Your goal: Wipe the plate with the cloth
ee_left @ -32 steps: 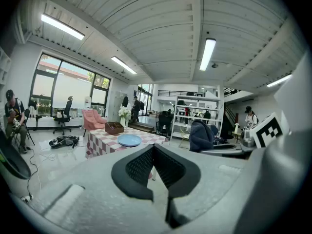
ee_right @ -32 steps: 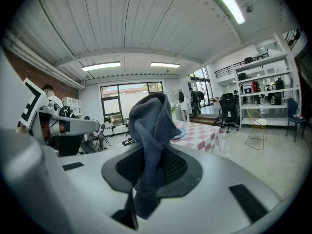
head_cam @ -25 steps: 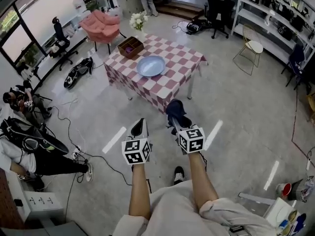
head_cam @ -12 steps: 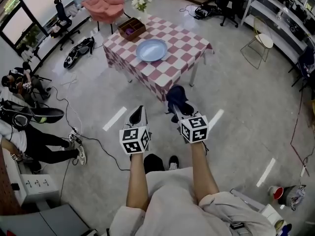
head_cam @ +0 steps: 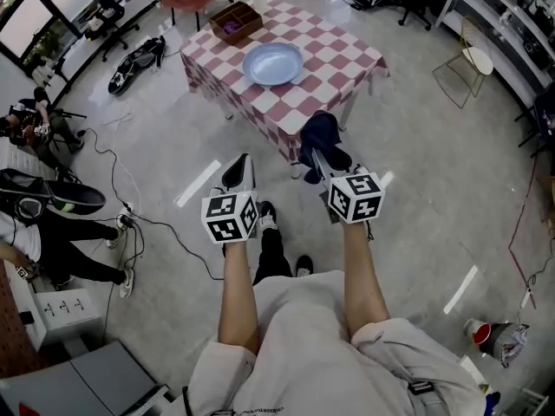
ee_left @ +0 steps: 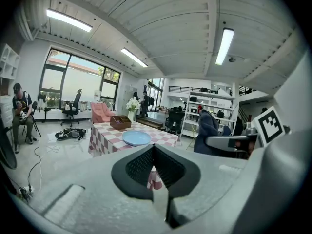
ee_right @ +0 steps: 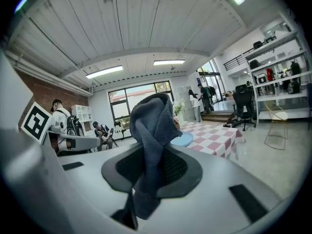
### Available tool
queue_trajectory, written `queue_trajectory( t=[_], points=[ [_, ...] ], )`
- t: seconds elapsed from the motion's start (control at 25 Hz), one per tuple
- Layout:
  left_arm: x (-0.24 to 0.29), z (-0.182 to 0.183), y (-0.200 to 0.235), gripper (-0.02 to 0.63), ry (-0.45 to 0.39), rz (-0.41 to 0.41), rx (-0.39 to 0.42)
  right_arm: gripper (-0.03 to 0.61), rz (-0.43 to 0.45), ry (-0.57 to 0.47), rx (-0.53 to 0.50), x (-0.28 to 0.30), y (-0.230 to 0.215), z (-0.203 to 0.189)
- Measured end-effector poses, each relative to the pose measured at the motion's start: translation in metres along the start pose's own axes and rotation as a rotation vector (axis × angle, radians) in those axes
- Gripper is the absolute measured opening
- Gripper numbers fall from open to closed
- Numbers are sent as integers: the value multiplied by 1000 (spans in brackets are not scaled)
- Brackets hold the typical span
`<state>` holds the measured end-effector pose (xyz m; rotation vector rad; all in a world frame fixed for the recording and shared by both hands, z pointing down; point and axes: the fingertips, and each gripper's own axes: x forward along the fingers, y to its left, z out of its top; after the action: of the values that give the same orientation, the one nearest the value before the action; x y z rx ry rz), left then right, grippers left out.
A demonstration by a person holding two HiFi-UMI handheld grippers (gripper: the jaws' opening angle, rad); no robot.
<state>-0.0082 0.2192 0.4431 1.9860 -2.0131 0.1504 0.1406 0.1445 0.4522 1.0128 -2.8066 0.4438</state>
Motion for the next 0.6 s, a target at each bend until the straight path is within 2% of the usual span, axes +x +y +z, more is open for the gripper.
queue_trajectory(
  t=[0.16,0.32,0.6],
  points=[
    [23,1,9,8,-13,-13,-32,89,6,2,4,15,-16,0],
    [56,6,37,8,-2,-26,-67,89,7,18,45,50,-31,4],
    [120,39,89,8,-19,-36,-112,89,22,56,25,120,-39,28]
  ],
)
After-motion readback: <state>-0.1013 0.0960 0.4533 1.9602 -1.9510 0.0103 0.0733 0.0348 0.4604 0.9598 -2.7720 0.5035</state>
